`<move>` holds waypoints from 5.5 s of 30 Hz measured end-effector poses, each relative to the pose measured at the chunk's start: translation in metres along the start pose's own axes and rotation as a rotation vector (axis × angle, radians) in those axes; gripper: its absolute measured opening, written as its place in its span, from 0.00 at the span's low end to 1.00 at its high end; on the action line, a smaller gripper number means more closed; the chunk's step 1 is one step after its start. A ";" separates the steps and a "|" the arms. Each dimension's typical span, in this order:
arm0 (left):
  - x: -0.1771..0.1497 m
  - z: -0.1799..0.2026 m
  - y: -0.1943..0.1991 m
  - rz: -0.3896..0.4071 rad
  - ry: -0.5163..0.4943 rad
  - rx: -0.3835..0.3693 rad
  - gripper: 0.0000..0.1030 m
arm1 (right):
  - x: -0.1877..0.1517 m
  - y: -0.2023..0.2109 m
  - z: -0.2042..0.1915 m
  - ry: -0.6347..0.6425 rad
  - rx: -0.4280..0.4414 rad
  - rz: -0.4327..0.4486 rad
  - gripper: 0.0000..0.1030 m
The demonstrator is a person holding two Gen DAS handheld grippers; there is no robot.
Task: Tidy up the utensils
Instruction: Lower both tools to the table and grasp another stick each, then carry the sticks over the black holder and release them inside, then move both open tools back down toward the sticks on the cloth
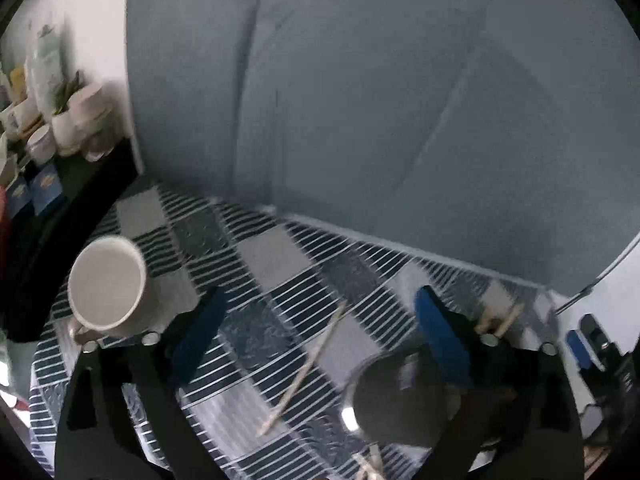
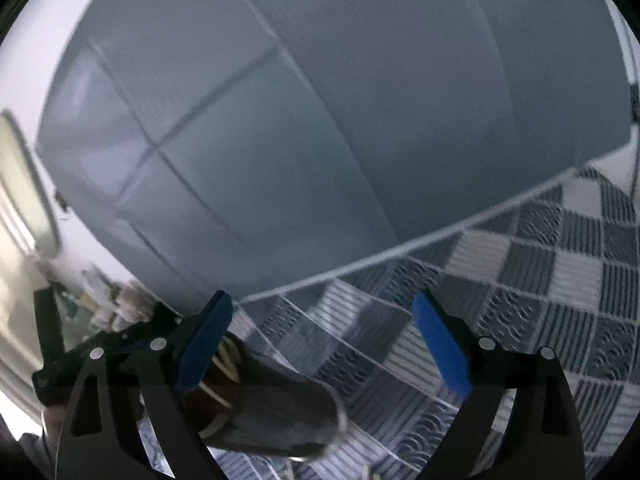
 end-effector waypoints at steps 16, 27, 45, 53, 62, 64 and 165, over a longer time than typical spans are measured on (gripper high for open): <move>-0.115 -0.021 -0.075 -0.360 -0.235 0.107 0.92 | -0.087 -0.028 0.133 0.042 -0.338 -0.258 0.85; -0.138 -0.016 -0.089 -0.407 -0.293 0.149 0.95 | -0.108 -0.030 0.154 0.102 -0.413 -0.308 0.85; -0.115 -0.016 -0.074 -0.418 -0.142 -0.032 0.04 | -0.114 -0.028 0.126 0.218 -0.355 -0.381 0.02; -0.025 0.008 -0.018 -0.181 -0.096 -0.137 0.04 | -0.071 -0.028 0.028 0.264 -0.110 -0.274 0.02; 0.043 0.063 0.052 0.119 -0.118 -0.364 0.04 | -0.035 0.000 -0.095 0.376 0.162 -0.144 0.02; 0.047 0.073 0.061 0.172 -0.122 -0.384 0.04 | -0.038 0.004 -0.108 0.398 0.187 -0.141 0.02; -0.227 0.068 -0.019 -0.263 -0.507 -0.104 0.94 | -0.194 -0.017 0.097 0.362 -0.392 -0.407 0.88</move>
Point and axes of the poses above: each gripper's, at about its wrist camera, not at the fingertips, and y roughly against the way its jaws point, z to its right, x to its top, the point moved 7 cm from there along -y, roughly the way its jaws point, and after that the axes turned 11 degrees about -y, right-handed, at the moved point
